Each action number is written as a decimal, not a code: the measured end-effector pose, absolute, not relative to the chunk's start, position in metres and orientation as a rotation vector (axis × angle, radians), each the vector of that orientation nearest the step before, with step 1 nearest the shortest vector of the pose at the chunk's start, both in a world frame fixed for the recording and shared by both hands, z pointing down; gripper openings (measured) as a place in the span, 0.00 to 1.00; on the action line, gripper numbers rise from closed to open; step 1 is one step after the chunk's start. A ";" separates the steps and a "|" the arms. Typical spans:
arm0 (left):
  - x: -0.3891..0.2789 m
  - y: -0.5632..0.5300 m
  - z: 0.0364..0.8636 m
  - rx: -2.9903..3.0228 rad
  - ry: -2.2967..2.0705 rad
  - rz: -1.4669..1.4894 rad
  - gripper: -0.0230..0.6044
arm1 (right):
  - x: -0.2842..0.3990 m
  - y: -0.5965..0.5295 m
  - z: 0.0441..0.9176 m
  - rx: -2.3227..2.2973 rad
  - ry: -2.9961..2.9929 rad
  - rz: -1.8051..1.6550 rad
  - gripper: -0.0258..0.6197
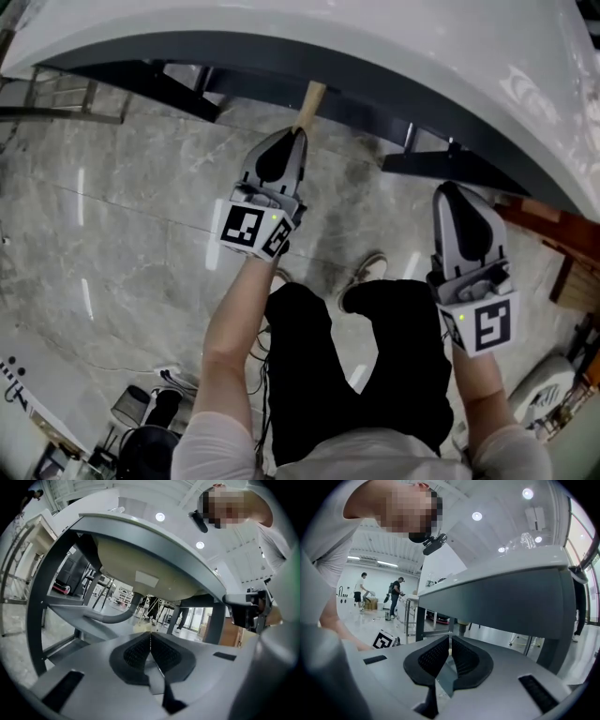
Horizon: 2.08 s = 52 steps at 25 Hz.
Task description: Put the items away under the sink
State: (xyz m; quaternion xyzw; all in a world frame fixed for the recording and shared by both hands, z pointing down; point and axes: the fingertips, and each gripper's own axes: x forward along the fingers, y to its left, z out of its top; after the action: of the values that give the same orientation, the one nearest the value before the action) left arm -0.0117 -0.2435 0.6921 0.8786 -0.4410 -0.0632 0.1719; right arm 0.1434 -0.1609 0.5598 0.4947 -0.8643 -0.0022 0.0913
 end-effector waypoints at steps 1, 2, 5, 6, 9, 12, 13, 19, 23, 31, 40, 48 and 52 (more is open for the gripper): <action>-0.010 -0.251 0.698 2.480 -1.257 -0.178 0.05 | 0.146 -0.163 0.561 1.471 -2.564 -0.004 0.11; -0.007 -0.257 0.703 2.470 -1.261 -0.180 0.05 | 0.147 -0.164 0.562 1.474 -2.562 -0.004 0.11; 0.001 -0.272 0.712 2.474 -1.279 -0.175 0.05 | 0.152 -0.168 0.565 1.475 -2.566 -0.010 0.11; 0.004 -0.277 0.713 2.478 -1.290 -0.173 0.05 | 0.154 -0.169 0.568 1.473 -2.566 -0.006 0.11; 0.008 -0.286 0.723 2.443 -1.312 -0.179 0.05 | 0.156 -0.171 0.583 1.465 -2.569 0.039 0.11; 0.008 -0.293 0.735 2.425 -1.321 -0.139 0.05 | 0.153 -0.172 0.594 1.437 -2.568 0.061 0.11; 0.009 -0.295 0.737 2.426 -1.322 -0.124 0.05 | 0.152 -0.173 0.597 1.431 -2.569 0.064 0.11; 0.010 -0.293 0.734 2.447 -1.312 -0.080 0.28 | 0.151 -0.176 0.596 1.418 -2.575 0.093 0.11; -0.005 -0.287 0.726 2.399 -1.376 -0.062 0.28 | 0.149 -0.176 0.586 1.406 -2.577 0.113 0.11; -0.024 -0.254 0.701 2.412 -1.385 -0.026 0.04 | 0.135 -0.162 0.570 1.400 -2.564 0.191 0.11; -0.021 -0.218 0.630 2.494 -1.325 0.013 0.04 | 0.114 -0.144 0.528 1.419 -2.534 0.235 0.11; -0.023 -0.195 0.555 2.486 -1.304 0.013 0.04 | 0.099 -0.127 0.463 1.453 -2.523 0.269 0.11; -0.029 -0.184 0.514 2.484 -1.306 0.018 0.04 | 0.088 -0.120 0.428 1.463 -2.532 0.273 0.11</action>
State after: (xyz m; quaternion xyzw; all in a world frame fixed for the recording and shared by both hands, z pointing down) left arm -0.0285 -0.1839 0.5139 0.8727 -0.4587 0.0062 0.1670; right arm 0.0880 -0.1203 0.4284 0.4955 -0.8577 0.0923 0.1020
